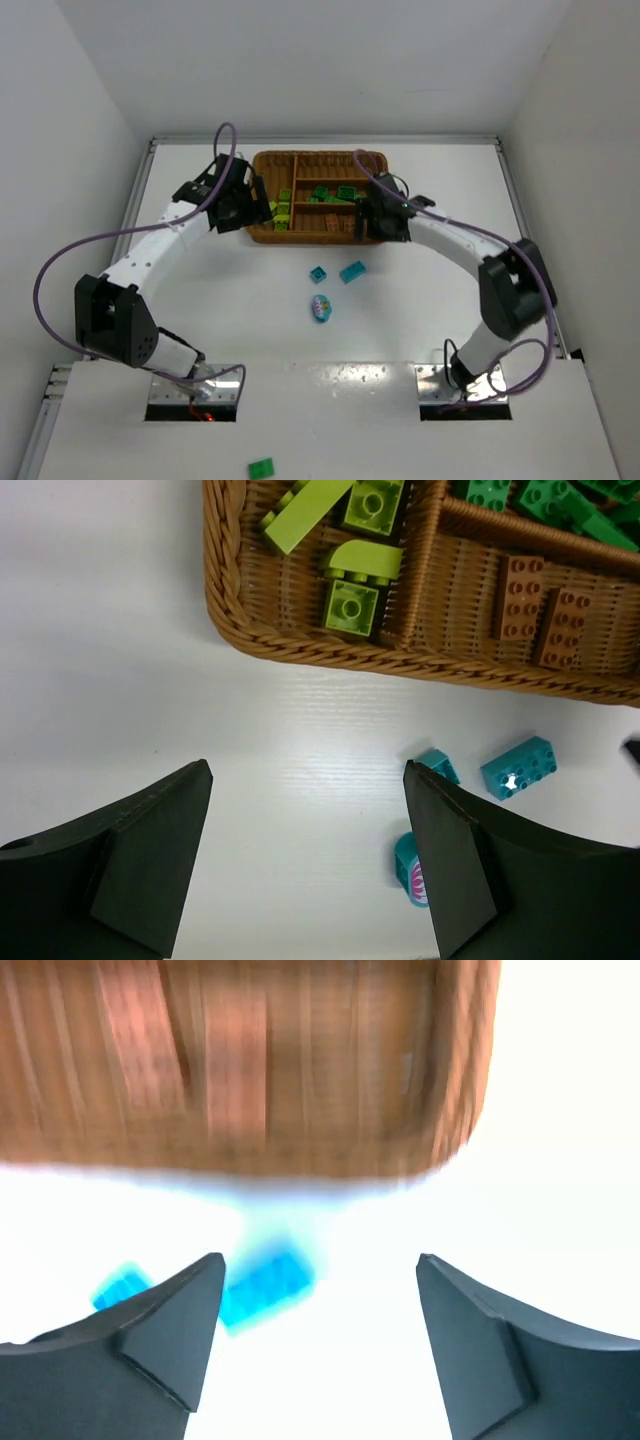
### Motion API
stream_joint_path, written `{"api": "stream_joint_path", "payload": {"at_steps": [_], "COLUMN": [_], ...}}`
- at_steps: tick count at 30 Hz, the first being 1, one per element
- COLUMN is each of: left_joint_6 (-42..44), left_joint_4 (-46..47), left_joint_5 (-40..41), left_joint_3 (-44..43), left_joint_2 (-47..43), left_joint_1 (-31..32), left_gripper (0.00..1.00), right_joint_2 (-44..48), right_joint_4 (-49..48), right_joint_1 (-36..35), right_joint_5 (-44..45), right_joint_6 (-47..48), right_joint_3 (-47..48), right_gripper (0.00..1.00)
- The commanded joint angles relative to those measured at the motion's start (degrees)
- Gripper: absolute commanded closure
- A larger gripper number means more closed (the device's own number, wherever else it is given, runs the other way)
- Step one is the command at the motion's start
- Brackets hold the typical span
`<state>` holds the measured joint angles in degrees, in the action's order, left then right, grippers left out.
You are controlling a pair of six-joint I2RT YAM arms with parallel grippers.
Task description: Sort the legos into containers by color
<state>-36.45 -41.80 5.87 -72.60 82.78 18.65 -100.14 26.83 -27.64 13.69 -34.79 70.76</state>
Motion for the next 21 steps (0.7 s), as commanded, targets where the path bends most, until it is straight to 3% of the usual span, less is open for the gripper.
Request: {"api": "stream_joint_path", "payload": {"at_steps": [1,5,8,21], "left_joint_6": [0.8,0.2,0.2,-1.4], "left_joint_4": [1.1,1.6,1.6,1.6], "left_joint_5": [0.5,0.5,0.5,2.1], "left_joint_3": [1.2,2.5,2.5,2.5], "left_joint_2": [-2.2,-2.2,-2.2,-3.2], "left_joint_1": [0.0,1.3,2.5,2.5], "left_gripper": [0.16,0.16,0.16,0.16], "right_joint_2": [9.0,13.8,12.7,-3.1], "right_joint_4": [-1.5,-5.5,-7.1,-8.7], "right_joint_1": [-3.5,-8.0,-10.5,-11.7], "right_joint_5": [-2.2,-2.8,-3.4,-3.4], "right_joint_6": [-6.2,-19.8,-24.2,-24.0], "right_joint_3": [-11.9,-21.5,-21.5,-11.1], "right_gripper": [0.21,0.15,0.13,0.17]}}
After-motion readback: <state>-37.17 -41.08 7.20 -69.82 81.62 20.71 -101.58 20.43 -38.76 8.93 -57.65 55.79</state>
